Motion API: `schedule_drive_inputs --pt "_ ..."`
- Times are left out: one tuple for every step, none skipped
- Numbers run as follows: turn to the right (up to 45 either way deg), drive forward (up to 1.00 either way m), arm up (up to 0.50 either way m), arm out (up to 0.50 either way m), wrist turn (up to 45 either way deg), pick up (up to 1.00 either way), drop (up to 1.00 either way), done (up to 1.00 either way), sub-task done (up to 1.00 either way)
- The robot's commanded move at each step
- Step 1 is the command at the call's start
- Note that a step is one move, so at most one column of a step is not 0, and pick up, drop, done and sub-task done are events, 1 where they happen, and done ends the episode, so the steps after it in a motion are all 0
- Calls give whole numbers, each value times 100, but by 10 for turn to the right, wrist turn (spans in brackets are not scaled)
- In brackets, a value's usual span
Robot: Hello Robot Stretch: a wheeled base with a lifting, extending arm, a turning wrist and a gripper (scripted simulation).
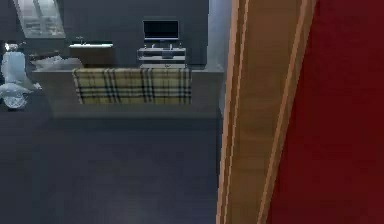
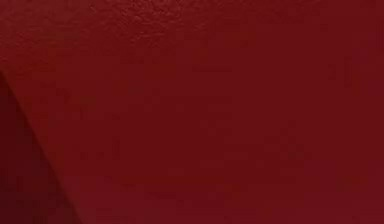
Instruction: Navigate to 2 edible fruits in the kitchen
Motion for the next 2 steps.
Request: schedule_drive_inputs --pt "-450 0 0 0 0 0 0 0 0" --pt "-450 0 0 0 0 0 0 0 0"
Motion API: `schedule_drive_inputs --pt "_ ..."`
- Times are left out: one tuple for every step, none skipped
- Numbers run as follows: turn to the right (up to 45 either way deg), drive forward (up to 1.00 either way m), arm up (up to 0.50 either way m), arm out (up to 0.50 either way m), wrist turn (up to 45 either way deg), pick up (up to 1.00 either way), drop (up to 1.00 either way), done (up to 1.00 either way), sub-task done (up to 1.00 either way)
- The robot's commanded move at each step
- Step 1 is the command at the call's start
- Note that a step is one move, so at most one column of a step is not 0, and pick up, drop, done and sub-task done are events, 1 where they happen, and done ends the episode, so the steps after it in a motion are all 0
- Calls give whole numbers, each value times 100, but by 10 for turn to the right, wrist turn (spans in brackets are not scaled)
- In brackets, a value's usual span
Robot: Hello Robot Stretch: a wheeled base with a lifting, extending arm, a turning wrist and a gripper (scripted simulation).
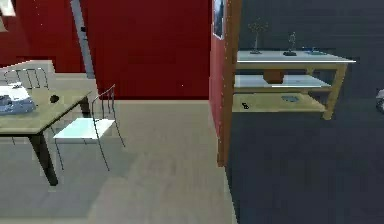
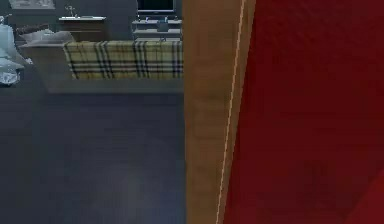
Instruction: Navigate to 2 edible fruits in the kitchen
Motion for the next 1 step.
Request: schedule_drive_inputs --pt "-450 0 0 0 0 0 0 0 0"
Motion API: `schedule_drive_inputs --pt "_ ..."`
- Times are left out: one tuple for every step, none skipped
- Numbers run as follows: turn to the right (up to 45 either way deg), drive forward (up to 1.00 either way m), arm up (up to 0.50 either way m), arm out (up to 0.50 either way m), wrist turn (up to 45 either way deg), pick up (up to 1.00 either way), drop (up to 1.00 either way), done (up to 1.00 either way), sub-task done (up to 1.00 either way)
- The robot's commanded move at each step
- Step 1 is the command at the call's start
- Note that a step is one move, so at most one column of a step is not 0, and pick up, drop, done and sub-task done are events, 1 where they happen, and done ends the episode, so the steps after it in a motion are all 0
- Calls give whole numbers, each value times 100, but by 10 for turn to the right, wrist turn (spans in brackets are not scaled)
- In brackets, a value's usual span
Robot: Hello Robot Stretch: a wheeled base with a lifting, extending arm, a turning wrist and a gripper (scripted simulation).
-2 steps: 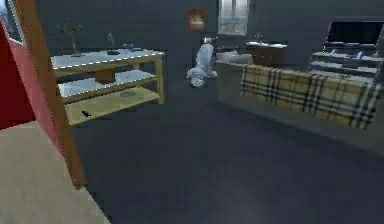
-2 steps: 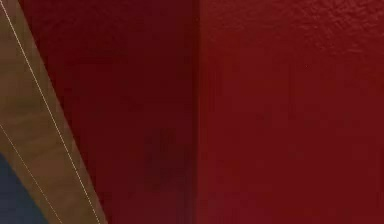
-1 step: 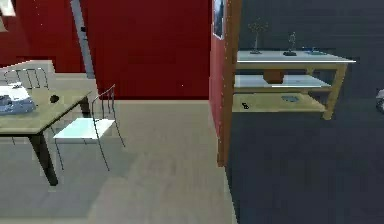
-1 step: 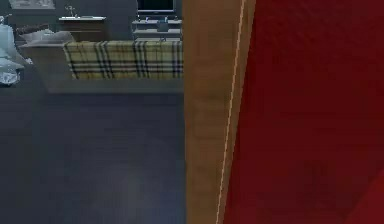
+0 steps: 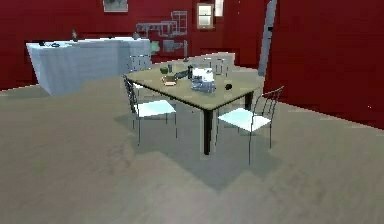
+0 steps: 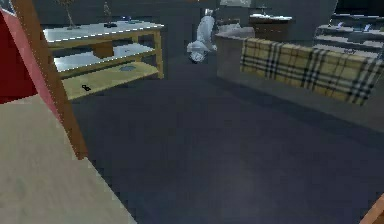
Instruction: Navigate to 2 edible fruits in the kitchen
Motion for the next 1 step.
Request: schedule_drive_inputs --pt "0 20 0 0 0 0 0 0 0"
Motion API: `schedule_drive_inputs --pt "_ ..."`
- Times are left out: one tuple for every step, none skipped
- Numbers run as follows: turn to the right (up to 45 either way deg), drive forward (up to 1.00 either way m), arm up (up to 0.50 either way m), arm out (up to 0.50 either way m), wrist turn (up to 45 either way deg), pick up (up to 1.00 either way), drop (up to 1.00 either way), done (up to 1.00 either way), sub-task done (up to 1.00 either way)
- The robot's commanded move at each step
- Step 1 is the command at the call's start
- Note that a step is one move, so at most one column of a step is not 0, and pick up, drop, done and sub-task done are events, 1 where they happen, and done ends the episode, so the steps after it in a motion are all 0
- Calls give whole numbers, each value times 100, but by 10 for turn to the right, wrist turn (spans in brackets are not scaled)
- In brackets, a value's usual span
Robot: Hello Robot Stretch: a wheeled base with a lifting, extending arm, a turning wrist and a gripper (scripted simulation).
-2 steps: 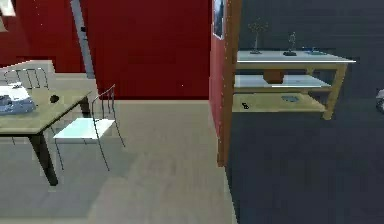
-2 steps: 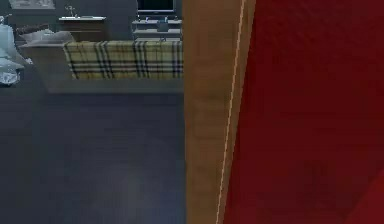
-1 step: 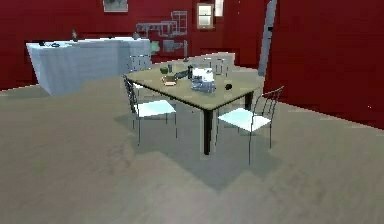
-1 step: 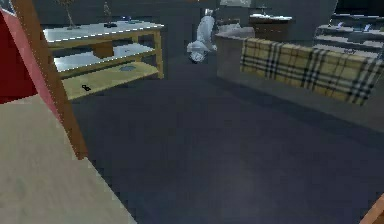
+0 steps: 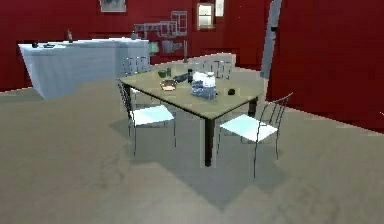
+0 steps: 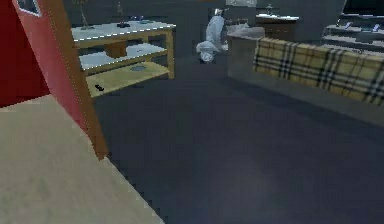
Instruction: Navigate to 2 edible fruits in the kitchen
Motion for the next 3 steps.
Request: schedule_drive_inputs --pt "-330 0 0 0 0 0 0 0 0" --pt "0 100 0 0 0 0 0 0 0" --pt "0 100 0 0 0 0 0 0 0"
